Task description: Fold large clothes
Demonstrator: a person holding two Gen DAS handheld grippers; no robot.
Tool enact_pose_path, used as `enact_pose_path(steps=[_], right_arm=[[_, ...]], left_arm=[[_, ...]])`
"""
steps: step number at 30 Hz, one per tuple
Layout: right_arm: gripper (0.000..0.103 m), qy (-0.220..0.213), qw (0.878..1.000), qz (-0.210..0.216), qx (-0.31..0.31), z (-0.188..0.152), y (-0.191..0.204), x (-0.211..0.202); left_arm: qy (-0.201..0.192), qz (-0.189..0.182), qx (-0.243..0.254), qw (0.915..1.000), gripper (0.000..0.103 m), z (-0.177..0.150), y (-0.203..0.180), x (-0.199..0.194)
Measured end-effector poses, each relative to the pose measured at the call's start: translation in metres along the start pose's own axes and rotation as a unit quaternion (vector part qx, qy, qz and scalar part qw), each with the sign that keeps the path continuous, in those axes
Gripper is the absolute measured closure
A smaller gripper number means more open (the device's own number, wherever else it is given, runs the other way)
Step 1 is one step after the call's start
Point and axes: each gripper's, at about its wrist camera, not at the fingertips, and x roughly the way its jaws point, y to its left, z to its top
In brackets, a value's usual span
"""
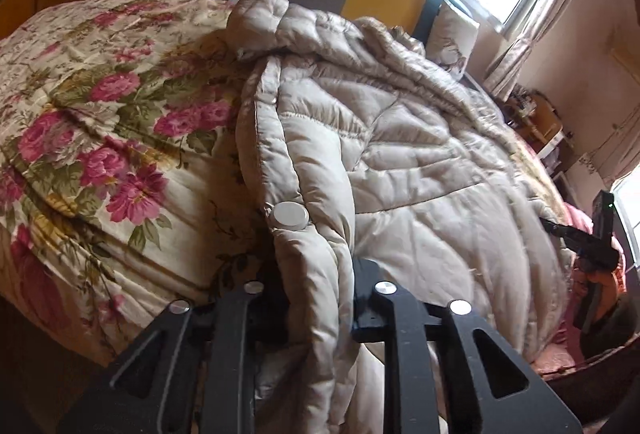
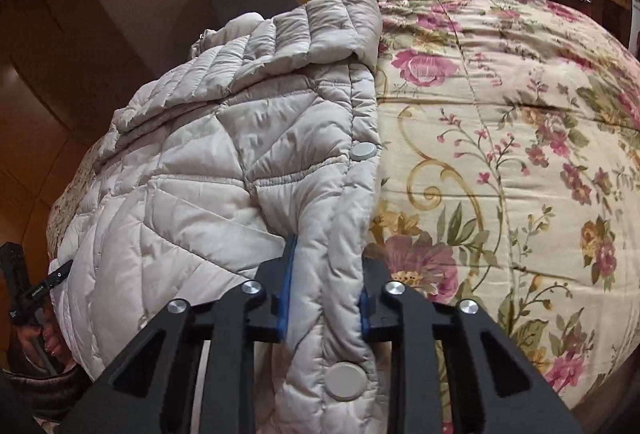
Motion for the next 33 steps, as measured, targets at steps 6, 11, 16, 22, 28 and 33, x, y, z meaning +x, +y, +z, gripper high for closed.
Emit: enact_pose_path(steps=[6,11,16,22,28,33], right_arm=[[0.084,-0.004,1.000,0.021,0.002,-0.009,-0.008,-0.014],[0.034,-0.020,0.992,0.095,0.076,-0.023,-0.036,-0.015],[0.040,-0.012,0.991,0.108,0.074,-0.041,-0.046,-0.025],[0.040,0.004,0.986,0.157,0.063,-0.071,-0.045,-0.033],[0.041,0.023,0.975,0.209,0.073,-0.094,-0.043,-0.035],[0.054,0.037,0.963,0.245,0.109,-0.092,-0.045,-0.022]], left_arm=[[0.002,-0.001,0.007,1.0000,0.084,-0.009,0.002,-0.015],[0.000,0.008,0.031,0.9995,0.022,-0.019,0.002,-0.020],[0.031,-0.009,0.016,0.9993,0.022,-0.039,0.012,-0.017],[0.069,-0.089,-0.028,0.9933,0.026,-0.055,0.020,-0.013],[0.112,-0.166,-0.022,0.9794,0.026,-0.063,0.007,-0.002],[0.153,-0.192,0.016,0.9694,0.054,-0.070,-0.020,0.008]])
